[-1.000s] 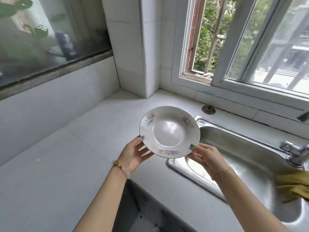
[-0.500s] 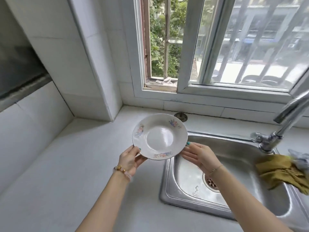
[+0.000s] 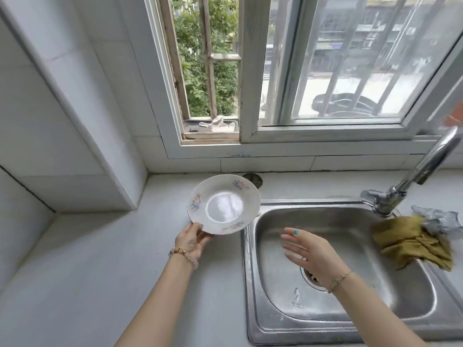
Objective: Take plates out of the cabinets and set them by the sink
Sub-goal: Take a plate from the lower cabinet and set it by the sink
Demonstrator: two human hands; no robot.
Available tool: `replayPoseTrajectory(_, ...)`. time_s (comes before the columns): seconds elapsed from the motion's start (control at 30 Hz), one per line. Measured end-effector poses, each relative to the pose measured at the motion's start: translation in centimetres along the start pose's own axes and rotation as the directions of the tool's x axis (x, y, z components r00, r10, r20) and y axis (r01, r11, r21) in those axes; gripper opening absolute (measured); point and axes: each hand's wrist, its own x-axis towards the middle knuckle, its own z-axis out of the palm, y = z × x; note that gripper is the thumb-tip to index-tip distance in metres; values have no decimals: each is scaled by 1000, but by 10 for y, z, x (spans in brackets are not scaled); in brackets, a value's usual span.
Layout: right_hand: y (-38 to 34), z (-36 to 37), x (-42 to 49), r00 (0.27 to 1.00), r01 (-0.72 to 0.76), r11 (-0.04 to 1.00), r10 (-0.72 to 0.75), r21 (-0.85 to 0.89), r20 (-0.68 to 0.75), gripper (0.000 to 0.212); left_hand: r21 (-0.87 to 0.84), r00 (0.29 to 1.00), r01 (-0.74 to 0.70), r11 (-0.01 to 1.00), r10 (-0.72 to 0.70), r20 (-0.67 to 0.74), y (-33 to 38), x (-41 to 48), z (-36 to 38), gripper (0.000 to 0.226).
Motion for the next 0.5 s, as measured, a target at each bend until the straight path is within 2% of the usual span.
replayPoseTrajectory(0.07, 4, 1, 2, 1000, -12, 1000, 12, 9, -15, 20, -8, 1000, 12, 1000, -13, -21, -3, 13, 1, 34)
replayPoseTrajectory(0.2, 7, 2, 6, 999, -26, 999, 27, 33, -36, 20, 20, 997, 63, 998, -62, -46, -8, 36, -2, 30)
replayPoseTrajectory(0.33, 6, 5, 11, 999, -34, 999, 35, 26, -37, 21, 47, 990, 105, 993, -100, -98, -12, 59, -10, 49)
replayPoseTrajectory(0.5, 6, 14, 19, 999, -46, 999, 46, 24, -29, 21, 40, 987, 100, 994, -94, -133, -12, 68, -19, 55)
